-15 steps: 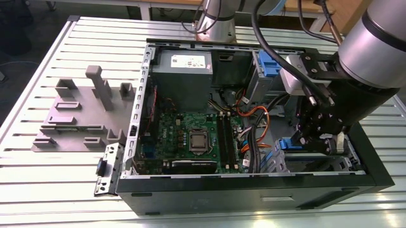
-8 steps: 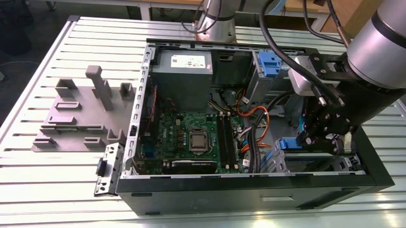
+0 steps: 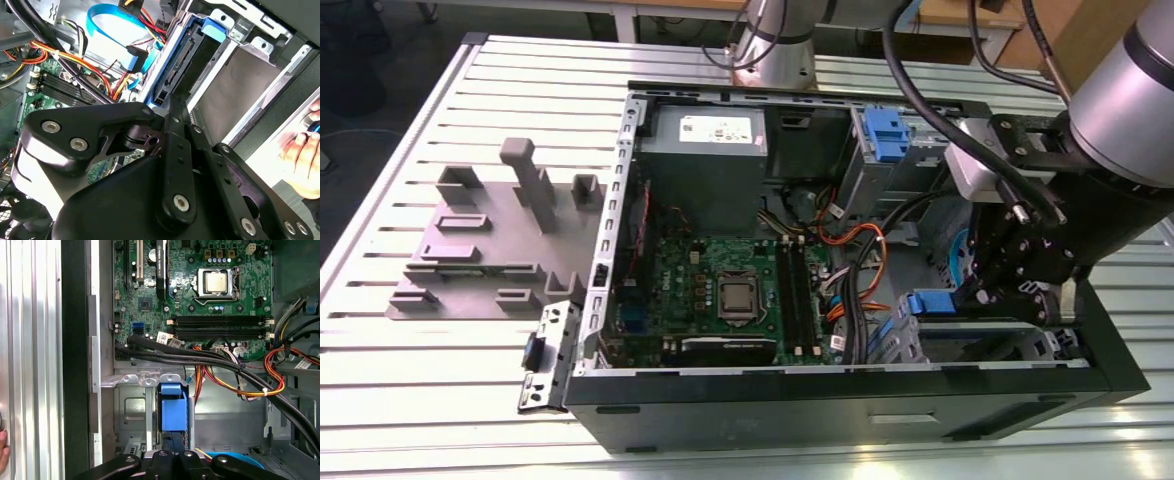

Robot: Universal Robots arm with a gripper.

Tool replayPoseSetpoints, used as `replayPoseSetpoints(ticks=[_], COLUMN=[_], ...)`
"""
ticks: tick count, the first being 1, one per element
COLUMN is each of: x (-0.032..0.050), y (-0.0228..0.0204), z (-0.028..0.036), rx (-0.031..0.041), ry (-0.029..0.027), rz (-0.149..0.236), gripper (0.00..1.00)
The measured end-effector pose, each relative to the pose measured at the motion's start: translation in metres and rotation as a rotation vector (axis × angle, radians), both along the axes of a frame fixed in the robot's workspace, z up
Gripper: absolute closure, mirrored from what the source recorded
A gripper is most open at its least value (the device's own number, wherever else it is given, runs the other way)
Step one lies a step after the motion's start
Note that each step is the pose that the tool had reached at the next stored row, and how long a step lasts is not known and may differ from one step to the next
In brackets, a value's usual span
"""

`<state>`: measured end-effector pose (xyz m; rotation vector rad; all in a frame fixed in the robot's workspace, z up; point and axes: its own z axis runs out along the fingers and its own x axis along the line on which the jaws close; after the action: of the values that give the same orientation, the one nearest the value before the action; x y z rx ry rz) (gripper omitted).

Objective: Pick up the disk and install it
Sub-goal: 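Insert the first disk wire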

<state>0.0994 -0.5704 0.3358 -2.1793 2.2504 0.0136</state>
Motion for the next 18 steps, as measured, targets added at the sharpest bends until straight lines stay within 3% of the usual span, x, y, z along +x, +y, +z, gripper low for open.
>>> replayPoseSetpoints(ticks=[11, 18], x=[0.0008, 0.0130], y=[0.0007, 0.0040], z=[0.0046, 0.0045], rx=[-0.0001, -0.0004], ry=[0.0000, 0.0000], rz=[0.000, 0.000], gripper=[0.89, 0.89])
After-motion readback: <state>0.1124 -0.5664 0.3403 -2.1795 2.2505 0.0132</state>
